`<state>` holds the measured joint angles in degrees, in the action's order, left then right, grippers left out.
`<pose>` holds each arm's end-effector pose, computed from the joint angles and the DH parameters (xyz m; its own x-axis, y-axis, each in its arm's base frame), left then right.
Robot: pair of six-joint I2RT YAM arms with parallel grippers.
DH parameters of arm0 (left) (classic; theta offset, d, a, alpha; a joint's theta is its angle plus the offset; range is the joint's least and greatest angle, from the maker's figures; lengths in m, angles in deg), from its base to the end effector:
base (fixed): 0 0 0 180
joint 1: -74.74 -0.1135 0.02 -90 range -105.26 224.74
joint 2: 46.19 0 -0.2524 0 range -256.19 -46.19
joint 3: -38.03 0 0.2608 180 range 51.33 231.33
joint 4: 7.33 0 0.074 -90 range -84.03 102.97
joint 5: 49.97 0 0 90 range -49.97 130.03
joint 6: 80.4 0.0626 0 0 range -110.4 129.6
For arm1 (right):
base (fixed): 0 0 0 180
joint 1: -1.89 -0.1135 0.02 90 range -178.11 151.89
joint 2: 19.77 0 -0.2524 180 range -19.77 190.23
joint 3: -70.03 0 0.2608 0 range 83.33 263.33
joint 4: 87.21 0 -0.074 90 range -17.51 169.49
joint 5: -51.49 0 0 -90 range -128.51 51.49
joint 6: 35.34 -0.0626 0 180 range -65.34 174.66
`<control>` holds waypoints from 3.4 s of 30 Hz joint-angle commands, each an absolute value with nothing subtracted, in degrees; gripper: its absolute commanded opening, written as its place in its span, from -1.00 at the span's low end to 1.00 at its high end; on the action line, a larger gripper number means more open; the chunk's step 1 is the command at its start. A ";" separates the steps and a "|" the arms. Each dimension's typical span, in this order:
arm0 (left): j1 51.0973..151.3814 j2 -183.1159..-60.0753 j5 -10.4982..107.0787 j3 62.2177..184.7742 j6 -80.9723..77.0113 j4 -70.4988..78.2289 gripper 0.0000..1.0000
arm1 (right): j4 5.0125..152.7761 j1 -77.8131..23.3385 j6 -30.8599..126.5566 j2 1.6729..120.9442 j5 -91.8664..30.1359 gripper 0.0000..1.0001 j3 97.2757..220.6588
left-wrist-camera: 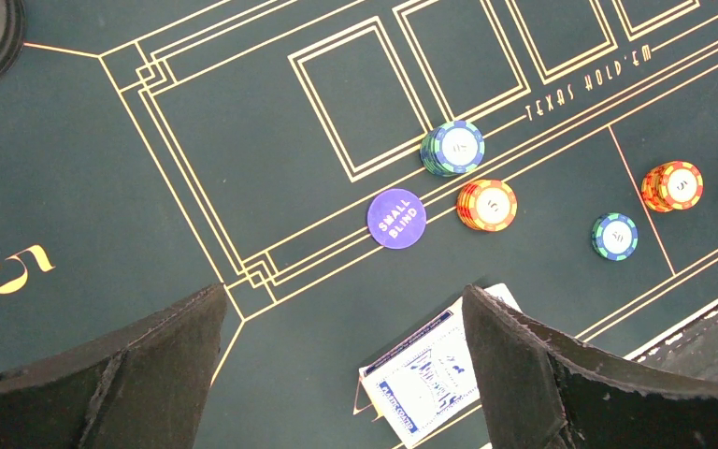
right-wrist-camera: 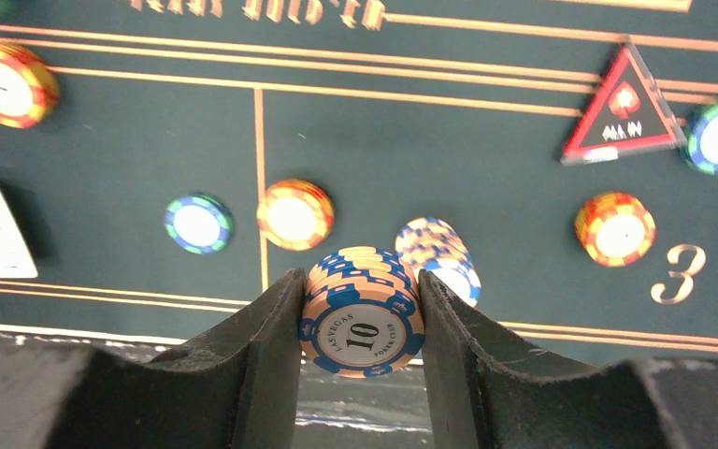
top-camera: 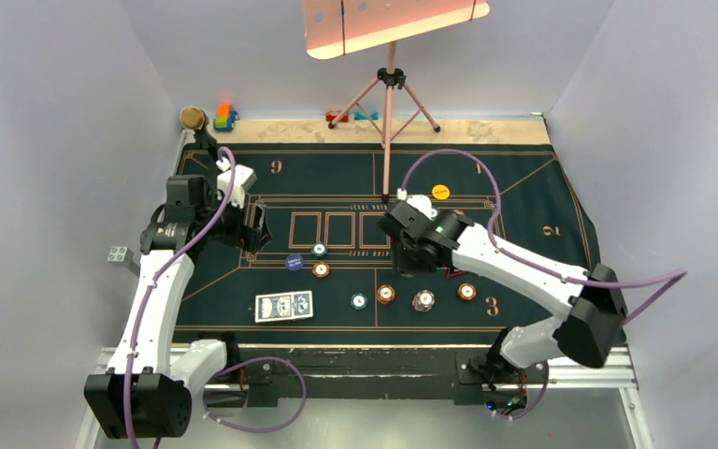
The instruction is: Distribute texas hold em gaming equipment
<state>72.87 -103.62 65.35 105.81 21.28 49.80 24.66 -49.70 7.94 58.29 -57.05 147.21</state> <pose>0.2309 -0.0192 0.2779 -0.6600 0.1615 -0.7337 0.4052 0.8989 -0.1666 0.1873 0.2042 0.2319 -0.8870 -0.0077 -0.4617 -0.0385 0.9976 0.0573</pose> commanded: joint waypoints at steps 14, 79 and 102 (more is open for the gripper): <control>72.44 -103.13 66.04 105.67 22.17 48.43 0.99 | 39.34 -51.56 23.32 93.04 -51.17 -0.45 175.80; 72.45 -103.32 68.77 105.75 23.24 49.47 0.99 | 27.34 -46.65 11.60 57.34 -54.22 0.91 138.23; 72.45 -103.25 67.84 105.73 22.70 49.20 0.99 | 36.49 -46.45 10.66 61.79 -50.63 0.14 130.19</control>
